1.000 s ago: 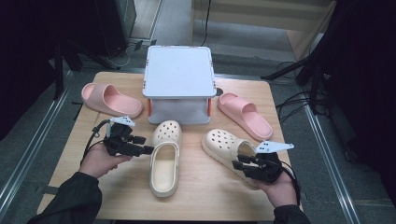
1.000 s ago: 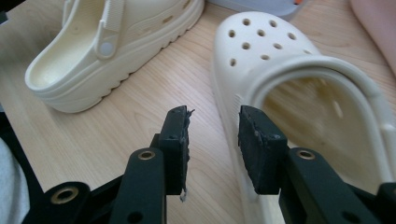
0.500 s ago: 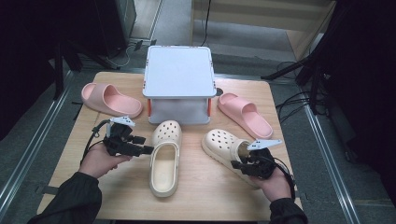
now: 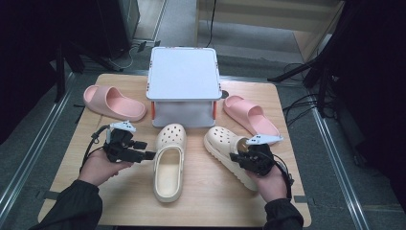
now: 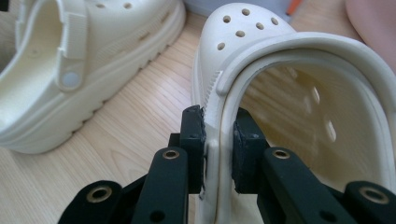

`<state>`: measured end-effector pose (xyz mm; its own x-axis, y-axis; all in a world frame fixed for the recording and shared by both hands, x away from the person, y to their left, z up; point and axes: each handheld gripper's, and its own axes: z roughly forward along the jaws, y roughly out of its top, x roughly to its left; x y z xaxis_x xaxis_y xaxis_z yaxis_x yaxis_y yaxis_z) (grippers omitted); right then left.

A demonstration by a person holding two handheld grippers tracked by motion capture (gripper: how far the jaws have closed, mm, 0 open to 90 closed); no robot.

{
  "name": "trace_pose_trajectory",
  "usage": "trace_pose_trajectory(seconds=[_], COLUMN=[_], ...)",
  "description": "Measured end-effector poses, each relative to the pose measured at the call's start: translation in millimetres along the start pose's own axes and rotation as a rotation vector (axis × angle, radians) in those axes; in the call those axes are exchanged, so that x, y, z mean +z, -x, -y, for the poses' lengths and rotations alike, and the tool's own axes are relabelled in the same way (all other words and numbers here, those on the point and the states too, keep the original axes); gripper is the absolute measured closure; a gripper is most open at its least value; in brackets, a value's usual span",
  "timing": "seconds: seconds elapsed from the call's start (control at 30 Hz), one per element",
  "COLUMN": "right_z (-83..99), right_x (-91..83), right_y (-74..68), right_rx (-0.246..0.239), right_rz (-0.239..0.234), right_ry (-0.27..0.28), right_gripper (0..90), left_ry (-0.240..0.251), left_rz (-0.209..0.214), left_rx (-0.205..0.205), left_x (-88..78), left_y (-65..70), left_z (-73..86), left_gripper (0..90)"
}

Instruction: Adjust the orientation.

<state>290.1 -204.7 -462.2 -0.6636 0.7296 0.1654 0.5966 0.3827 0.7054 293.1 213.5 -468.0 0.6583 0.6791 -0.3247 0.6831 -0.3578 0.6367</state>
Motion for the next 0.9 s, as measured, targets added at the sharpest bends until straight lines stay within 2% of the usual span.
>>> trace_pose_trajectory(seconds=[0.1, 0.3, 0.47, 0.73, 0.9], right_z=[-9.9, -21.3, -28.1, -26.5, -24.5], right_x=[2.4, 10.2, 28.7, 39.5, 48.8], right_y=[-8.5, -13.5, -19.4, -20.7, -32.4], right_rx=[-0.021, -0.021, -0.041, -0.057, -0.06], right_rz=[-0.013, -0.028, -0.026, -0.018, -0.005], right_ry=[0.023, 0.041, -0.002, -0.029, -0.049], right_gripper=[78.7, 78.6, 78.6, 78.5, 78.3], left_ry=[0.004, 0.008, 0.004, -0.002, -0.001], left_rz=[-0.007, -0.017, -0.019, -0.024, -0.031], left_rx=[-0.011, -0.022, -0.023, -0.021, -0.03], left_x=[-2.0, -4.7, -6.0, -4.1, -3.7], left_y=[0.4, 2.0, 5.9, 7.3, 3.9], left_z=[3.0, 8.9, 13.8, 18.0, 18.2], left_gripper=[37.2, 37.3, 38.6, 40.9, 41.4])
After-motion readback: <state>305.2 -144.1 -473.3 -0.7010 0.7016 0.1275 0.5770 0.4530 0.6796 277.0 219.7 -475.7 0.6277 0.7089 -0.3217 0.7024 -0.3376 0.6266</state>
